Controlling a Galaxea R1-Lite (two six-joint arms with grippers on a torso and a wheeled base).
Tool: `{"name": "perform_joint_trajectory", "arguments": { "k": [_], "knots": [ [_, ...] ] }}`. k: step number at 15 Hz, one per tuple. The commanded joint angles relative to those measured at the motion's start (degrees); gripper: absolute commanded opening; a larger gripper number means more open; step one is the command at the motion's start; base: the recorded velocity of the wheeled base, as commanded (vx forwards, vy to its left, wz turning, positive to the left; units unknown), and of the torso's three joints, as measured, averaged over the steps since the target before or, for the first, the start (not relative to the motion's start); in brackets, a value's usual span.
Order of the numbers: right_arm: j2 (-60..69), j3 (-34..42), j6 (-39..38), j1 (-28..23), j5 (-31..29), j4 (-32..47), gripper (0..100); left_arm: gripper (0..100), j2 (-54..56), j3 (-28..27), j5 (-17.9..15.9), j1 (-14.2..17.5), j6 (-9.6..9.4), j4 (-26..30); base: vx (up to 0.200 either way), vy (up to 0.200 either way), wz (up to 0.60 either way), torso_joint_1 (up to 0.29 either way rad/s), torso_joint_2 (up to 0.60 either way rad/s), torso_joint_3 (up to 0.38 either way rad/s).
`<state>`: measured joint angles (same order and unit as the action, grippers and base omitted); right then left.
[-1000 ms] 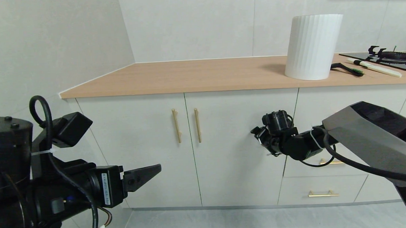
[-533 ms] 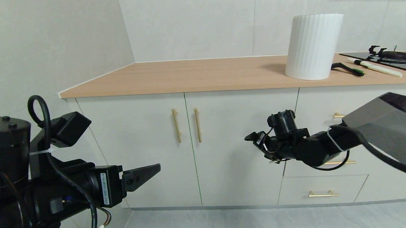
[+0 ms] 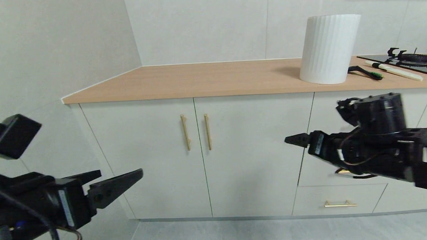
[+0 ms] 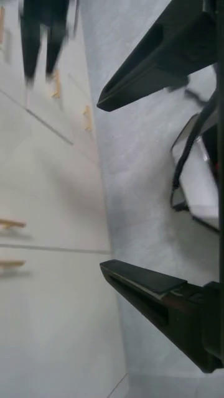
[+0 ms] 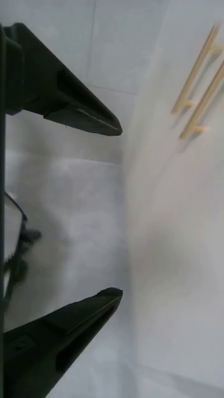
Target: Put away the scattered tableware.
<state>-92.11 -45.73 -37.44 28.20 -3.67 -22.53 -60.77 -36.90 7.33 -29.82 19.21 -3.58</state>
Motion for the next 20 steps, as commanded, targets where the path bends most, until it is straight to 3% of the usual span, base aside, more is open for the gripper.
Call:
{"name": "perform_joint_trajectory", "arguments": {
  "k": [1, 4, 5, 6, 8, 10, 11, 12, 13, 15, 16, 18, 20],
  "knots": [
    [26.11, 14.26, 7.73, -0.42, -7.58, 0.03, 100, 100, 12.96, 6.58, 1.29, 4.15, -3.57, 0.16, 0.0, 0.0, 0.0, 0.0, 0.0, 0.0],
    [51.16, 26.39, 13.53, -0.86, -10.57, 2.23, 100, 100, 30.62, 11.32, 1.29, 7.05, -5.77, 3.32, 0.0, 0.0, 0.0, 0.0, 0.0, 0.0],
    [57.4, 27.89, 16.87, -3.06, -12.06, 5.74, 100, 100, 35.72, 11.76, 1.29, 8.2, -6.29, 6.84, 0.0, 0.0, 0.0, 0.0, 0.0, 0.0],
    [62.32, 28.76, 20.39, -8.42, -13.12, 9.96, 100, 100, 40.56, 11.76, 1.2, 9.43, -7.0, 10.88, 0.0, 0.0, 0.0, 0.0, 0.0, 0.0],
    [72.34, 29.03, 25.31, -16.95, -11.01, 15.94, 100, 100, 47.94, 11.94, 1.11, 12.42, -8.31, 17.29, 0.0, 0.0, 0.0, 0.0, 0.0, 0.0],
    [78.23, 28.76, 28.03, -19.06, -10.66, 19.8, 100, 100, 50.57, 12.47, 1.02, 13.38, -8.49, 19.23, 0.0, 0.0, 0.0, 0.0, 0.0, 0.0],
    [86.66, 29.56, 33.75, -21.87, -10.39, 26.4, 100, 100, 53.91, 13.43, 1.02, 15.23, -9.98, 19.58, 0.0, 0.0, 0.0, 0.0, 0.0, 0.0],
    [86.75, 30.26, 34.71, -22.22, -11.1, 27.89, 100, 100, 54.79, 13.87, 1.11, 15.76, -11.04, 19.58, 0.0, 0.0, 0.0, 0.0, 0.0, 0.0],
    [86.4, 31.58, 34.71, -22.48, -15.67, 26.75, 100, 100, 55.41, 15.37, 3.84, 17.07, -12.44, 19.23, 0.0, 0.0, 0.0, 0.0, 0.0, 0.0],
    [87.01, 33.25, 35.24, -24.42, -18.22, 24.99, 100, 100, 55.32, 16.6, 7.18, 19.18, -12.8, 18.7, 0.0, 0.0, 0.0, 0.0, 0.0, 0.0],
    [90.44, 34.56, 35.94, -28.9, -17.25, 25.25, 100, 100, 55.32, 17.13, 7.35, 20.94, -12.71, 18.26, 0.0, 0.0, 0.0, 0.0, 0.0, 0.0],
    [91.15, 40.19, 36.73, -28.72, -18.48, 23.14, 100, 100, 55.32, 18.18, 8.67, 24.28, -12.18, 18.17, 0.0, 0.0, 0.0, 0.0, 0.0, 0.0],
    [91.15, 40.19, 36.73, -28.72, -18.48, 23.14, 100, 100, 55.32, 18.18, 8.67, 24.28, -12.18, 18.17, 0.0, 0.0, 0.0, 0.0, 0.0, 0.0]
  ]
}}
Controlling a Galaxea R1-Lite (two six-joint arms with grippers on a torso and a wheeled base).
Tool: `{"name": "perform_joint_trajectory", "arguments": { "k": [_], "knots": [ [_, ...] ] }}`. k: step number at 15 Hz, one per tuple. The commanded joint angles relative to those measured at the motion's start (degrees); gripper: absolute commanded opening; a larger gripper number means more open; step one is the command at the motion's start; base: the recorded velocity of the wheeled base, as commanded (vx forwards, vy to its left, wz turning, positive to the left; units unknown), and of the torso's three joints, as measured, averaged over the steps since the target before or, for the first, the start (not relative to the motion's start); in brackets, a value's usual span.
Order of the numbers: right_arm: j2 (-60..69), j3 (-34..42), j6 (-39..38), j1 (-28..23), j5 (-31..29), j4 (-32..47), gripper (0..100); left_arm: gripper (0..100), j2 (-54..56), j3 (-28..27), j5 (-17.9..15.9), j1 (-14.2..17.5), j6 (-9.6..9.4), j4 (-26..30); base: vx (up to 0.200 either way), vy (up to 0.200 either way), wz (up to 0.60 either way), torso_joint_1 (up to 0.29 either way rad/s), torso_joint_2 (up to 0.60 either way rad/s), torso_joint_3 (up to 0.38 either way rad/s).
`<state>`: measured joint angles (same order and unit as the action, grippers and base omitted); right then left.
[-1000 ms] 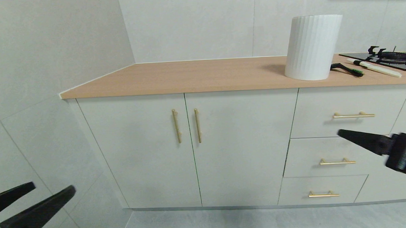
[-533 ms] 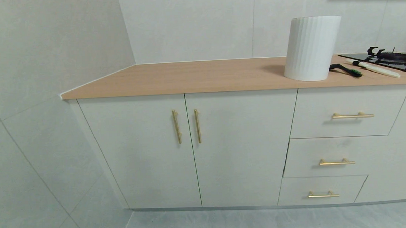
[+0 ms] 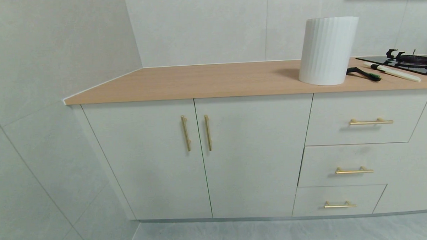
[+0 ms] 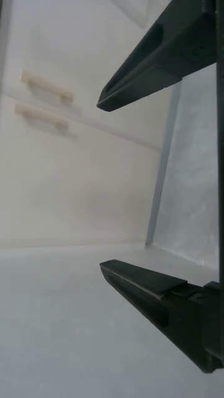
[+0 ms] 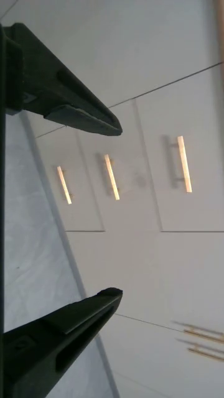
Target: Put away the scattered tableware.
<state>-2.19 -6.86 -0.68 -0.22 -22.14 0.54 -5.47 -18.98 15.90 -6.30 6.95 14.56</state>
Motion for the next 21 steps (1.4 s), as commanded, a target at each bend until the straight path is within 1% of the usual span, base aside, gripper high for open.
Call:
{"name": "perform_joint_trajectory", "arguments": {
  "k": [1, 2, 3, 4, 5, 6, 7, 8, 9, 10, 11, 12, 14, 15, 17, 21],
  "knots": [
    [2.11, 6.86, 0.42, -0.04, -0.27, -7.66, 100, 100, 5.47, 5.09, -2.27, 6.04, -4.14, -0.23, 0.0, 0.0, 0.0, 0.0, 0.0, 0.0],
    [2.11, 6.86, 0.33, -0.04, 2.19, -6.6, 100, 100, 5.47, 10.37, 0.45, 6.04, -4.14, -3.92, 0.0, 0.0, 0.0, 0.0, 0.0, 0.0],
    [2.11, 6.86, 0.33, -0.04, 4.21, -5.19, 100, 100, 5.47, 13.62, 0.71, 6.04, -4.66, -6.91, 0.0, 0.0, 0.0, 0.0, 0.0, 0.0],
    [2.11, 6.86, 0.42, -0.04, 8.78, -2.82, 100, 100, 5.47, 17.49, -0.52, 6.04, -5.98, -13.68, 0.0, 0.0, 0.0, 0.0, 0.0, 0.0],
    [2.11, 6.86, 0.33, -0.04, 11.59, -3.26, 100, 100, 5.47, 18.89, -4.29, 6.04, -6.6, -16.58, 0.0, 0.0, 0.0, 0.0, 0.0, 0.0],
    [2.19, 6.86, 0.33, 0.04, 15.55, -3.17, 100, 100, 5.47, 18.98, -8.69, 6.04, -6.6, -16.58, 0.0, 0.0, 0.0, 0.0, 0.0, 0.0],
    [2.11, 6.86, 0.59, 0.04, 20.2, -1.94, 100, 100, 5.47, 18.98, -11.24, 6.04, -6.68, -16.58, 0.0, 0.0, 0.0, 0.0, 0.0, 0.0],
    [0.52, 6.86, 0.95, 0.83, 22.75, 0.17, 100, 100, 5.47, 18.98, -14.84, 6.04, -7.21, -15.43, 0.0, 0.0, 0.0, 0.0, 0.0, 0.0],
    [-0.71, 6.86, 1.03, 1.27, 22.58, -0.71, 100, 100, 5.47, 18.98, -16.78, 6.04, -8.53, -13.94, 0.0, 0.0, 0.0, 0.0, 0.0, 0.0],
    [-0.62, 6.86, 0.95, 1.36, 22.58, -0.62, 100, 100, 5.47, 18.98, -16.95, 5.95, -8.79, -14.12, 0.0, 0.0, 0.0, 0.0, 0.0, 0.0],
    [0.7, 6.86, 0.95, 0.92, 22.58, -0.62, 100, 100, 5.47, 18.98, -16.86, 5.95, -8.27, -14.2, 0.0, 0.0, 0.0, 0.0, 0.0, 0.0],
    [2.19, 6.86, 0.86, 0.4, 22.49, -0.62, 100, 100, 5.47, 18.98, -16.86, 6.04, -7.04, -14.2, 0.0, 0.0, 0.0, 0.0, 0.0, 0.0],
    [2.19, 6.86, 0.86, 0.4, 22.49, -0.62, 100, 100, 5.47, 18.98, -16.86, 6.04, -7.21, -14.29, 0.0, 0.0, 0.0, 0.0, 0.0, 0.0],
    [2.19, 6.86, 0.77, 0.4, 22.4, -0.62, 100, 100, 5.47, 18.98, -16.86, 6.04, -7.65, -14.29, 0.0, 0.0, 0.0, 0.0, 0.0, 0.0],
    [2.19, 6.86, 0.77, 0.4, 22.4, -0.62, 100, 100, 5.47, 18.98, -16.86, 5.95, -7.3, -14.29, 0.0, 0.0, 0.0, 0.0, 0.0, 0.0],
    [2.19, 6.86, 0.68, 0.4, 22.4, -0.62, 100, 100, 5.47, 18.98, -16.86, 5.95, -7.39, -14.2, 0.0, 0.0, 0.0, 0.0, 0.0, 0.0]
  ]
}}
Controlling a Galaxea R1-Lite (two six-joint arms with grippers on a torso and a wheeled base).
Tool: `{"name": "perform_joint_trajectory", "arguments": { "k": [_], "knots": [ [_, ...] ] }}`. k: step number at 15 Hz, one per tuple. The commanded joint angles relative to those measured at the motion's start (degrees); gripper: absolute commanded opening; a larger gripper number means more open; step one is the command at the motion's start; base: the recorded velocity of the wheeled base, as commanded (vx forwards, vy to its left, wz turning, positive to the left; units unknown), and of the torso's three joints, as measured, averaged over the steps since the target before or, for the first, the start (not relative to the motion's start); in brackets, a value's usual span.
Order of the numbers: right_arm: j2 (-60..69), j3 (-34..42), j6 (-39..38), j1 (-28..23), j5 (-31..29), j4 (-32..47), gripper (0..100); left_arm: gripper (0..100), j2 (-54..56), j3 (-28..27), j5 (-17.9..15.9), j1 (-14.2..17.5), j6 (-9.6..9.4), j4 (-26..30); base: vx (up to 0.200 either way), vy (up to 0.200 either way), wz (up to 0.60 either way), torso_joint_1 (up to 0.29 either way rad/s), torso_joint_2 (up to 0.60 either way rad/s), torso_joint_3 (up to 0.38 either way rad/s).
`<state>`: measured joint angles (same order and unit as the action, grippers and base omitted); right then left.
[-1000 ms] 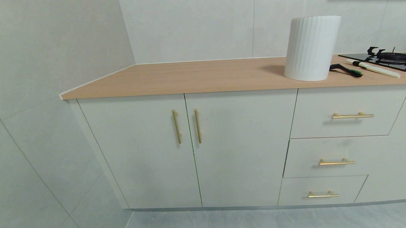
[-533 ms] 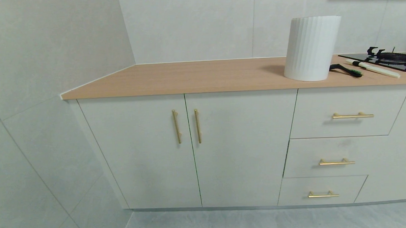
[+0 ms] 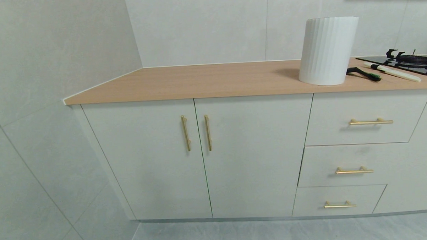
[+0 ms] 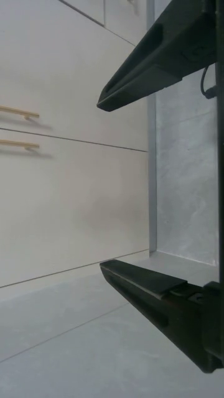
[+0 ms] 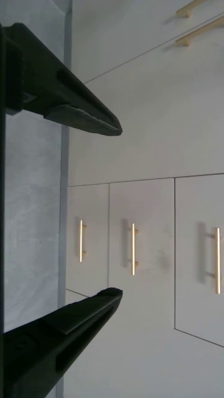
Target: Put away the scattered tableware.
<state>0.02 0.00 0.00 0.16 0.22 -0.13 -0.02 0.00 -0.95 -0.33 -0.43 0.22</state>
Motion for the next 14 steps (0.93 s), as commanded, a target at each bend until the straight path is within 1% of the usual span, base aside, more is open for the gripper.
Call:
{"name": "perform_joint_trajectory", "arguments": {
  "k": [1, 3, 14],
  "knots": [
    [-0.02, 0.0, 0.0, 0.02, 0.04, 0.05, 100, 100, 0.02, 0.0, -0.02, -0.02, -0.28, 0.04, 0.0, 0.0, 0.0, 0.0, 0.0, 0.0],
    [-0.02, 0.0, -0.18, 0.02, 0.04, 0.05, 100, 100, 0.02, 0.0, -0.02, -0.02, -0.19, 0.04, 0.0, 0.0, 0.0, 0.0, 0.0, 0.0],
    [-0.02, 0.0, -0.18, 0.02, 0.04, 0.05, 100, 100, 0.02, 0.0, -0.02, 0.07, -0.01, 0.04, 0.0, -0.2, 0.0, 0.002, 0.0, 0.002]
  ]
}}
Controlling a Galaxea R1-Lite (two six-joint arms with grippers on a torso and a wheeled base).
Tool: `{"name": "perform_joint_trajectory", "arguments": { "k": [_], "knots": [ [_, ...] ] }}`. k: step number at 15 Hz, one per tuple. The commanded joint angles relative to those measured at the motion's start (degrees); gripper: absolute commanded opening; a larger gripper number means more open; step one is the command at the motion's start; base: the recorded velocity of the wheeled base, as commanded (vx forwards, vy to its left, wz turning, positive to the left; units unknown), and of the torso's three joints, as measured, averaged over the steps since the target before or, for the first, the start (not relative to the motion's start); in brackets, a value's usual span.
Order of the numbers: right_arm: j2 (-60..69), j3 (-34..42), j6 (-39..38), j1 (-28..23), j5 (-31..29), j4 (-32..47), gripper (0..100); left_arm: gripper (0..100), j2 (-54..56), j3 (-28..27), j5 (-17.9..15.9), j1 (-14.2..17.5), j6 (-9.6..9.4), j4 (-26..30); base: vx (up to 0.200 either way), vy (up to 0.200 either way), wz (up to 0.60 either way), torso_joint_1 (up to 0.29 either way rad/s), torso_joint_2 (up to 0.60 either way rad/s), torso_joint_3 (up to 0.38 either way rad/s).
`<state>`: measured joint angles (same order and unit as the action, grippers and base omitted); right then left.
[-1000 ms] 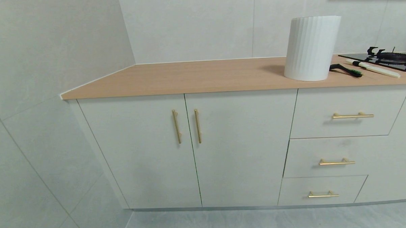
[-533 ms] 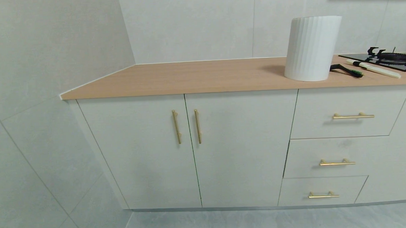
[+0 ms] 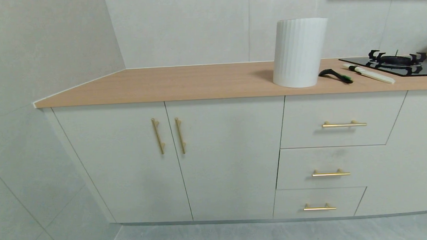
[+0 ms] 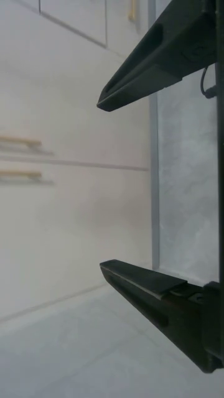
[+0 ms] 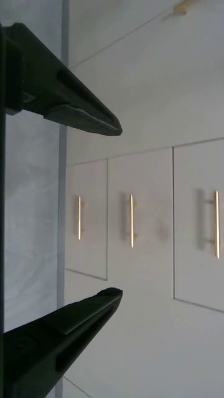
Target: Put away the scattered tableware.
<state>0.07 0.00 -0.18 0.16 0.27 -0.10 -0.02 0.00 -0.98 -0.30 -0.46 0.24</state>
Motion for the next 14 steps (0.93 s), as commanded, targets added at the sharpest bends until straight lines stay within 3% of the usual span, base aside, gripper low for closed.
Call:
{"name": "perform_joint_trajectory", "arguments": {
  "k": [1, 9, 14],
  "knots": [
    [-0.07, 0.0, 0.01, 0.02, 0.0, 0.01, 100, 100, 0.02, 0.0, 0.01, 0.04, 0.02, 0.02, 0.0, -0.2, 0.0, -0.002, 0.01, -0.007],
    [-0.07, 0.0, 0.01, 0.02, 0.0, -0.08, 100, 100, 0.02, 0.0, 0.01, 0.04, 0.02, 0.02, 0.0, -0.2, 0.0, 0.001, 0.0, 0.002],
    [-0.07, 0.0, 0.01, 0.02, 0.08, 0.01, 100, 100, 0.02, 0.0, 0.01, 0.04, 0.02, 0.02, 0.0, 0.0, 0.0, 0.0, 0.0, 0.0]
  ]
}}
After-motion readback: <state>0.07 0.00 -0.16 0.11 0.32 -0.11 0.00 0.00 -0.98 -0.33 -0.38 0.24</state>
